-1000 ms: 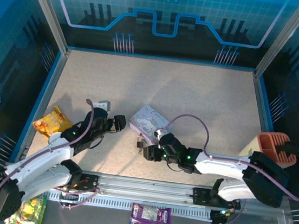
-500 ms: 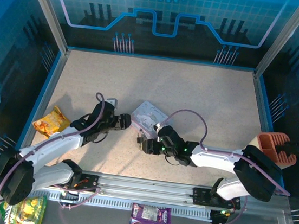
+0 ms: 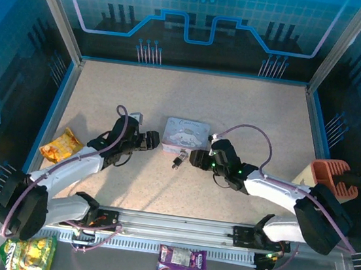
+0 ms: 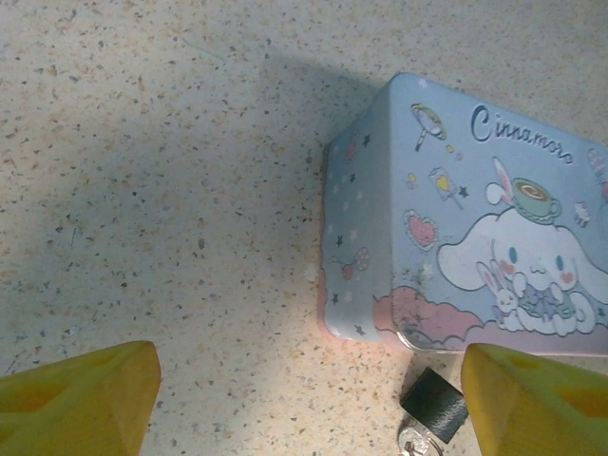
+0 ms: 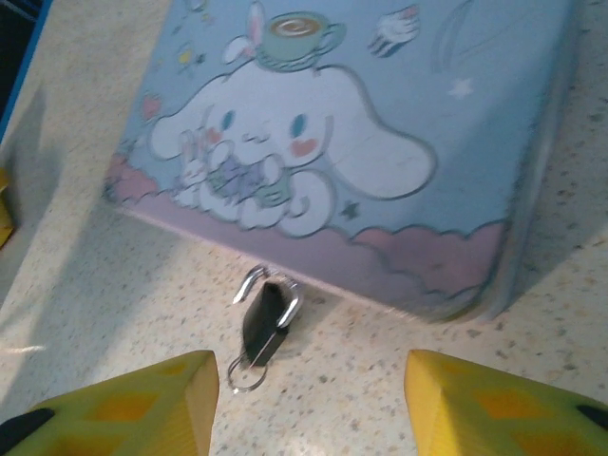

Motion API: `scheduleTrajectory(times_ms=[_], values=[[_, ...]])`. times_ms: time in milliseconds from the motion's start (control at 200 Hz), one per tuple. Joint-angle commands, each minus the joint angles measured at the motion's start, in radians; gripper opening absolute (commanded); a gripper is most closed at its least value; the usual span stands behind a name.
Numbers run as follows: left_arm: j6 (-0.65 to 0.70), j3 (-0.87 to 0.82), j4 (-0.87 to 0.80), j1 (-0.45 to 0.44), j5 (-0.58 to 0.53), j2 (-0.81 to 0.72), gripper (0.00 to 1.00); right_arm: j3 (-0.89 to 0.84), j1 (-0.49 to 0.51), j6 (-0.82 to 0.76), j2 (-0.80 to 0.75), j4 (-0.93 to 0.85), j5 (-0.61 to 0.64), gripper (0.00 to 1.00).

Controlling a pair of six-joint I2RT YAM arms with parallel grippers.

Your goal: Unlock a padlock with a key

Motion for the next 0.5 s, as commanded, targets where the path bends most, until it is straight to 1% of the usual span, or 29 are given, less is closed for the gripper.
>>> scheduleTrajectory(times_ms=[0,90,205,365,495], values=[[0.007,0.047,0.004,0.025,0.027,0.024,0.84,0.009,0.083,-0.03,-0.063,-0.056,0.057,0.54],[0.012,0.069,0.015,0.044,0.06,0.055,0.84,0.004,0.164,-0.018,-0.099,-0.091,0.115,0.54],[0.022,0.112,0.024,0.054,0.092,0.116,0.84,-0.006,0.232,0.003,-0.085,-0.061,0.132,0.54],[0.011,0.168,0.06,0.054,0.142,0.216,0.83,-0.003,0.219,0.057,0.011,0.015,0.134,0.54],[-0.013,0.208,0.092,0.051,0.19,0.295,0.81,0.035,0.217,0.114,0.111,0.062,0.172,0.54]])
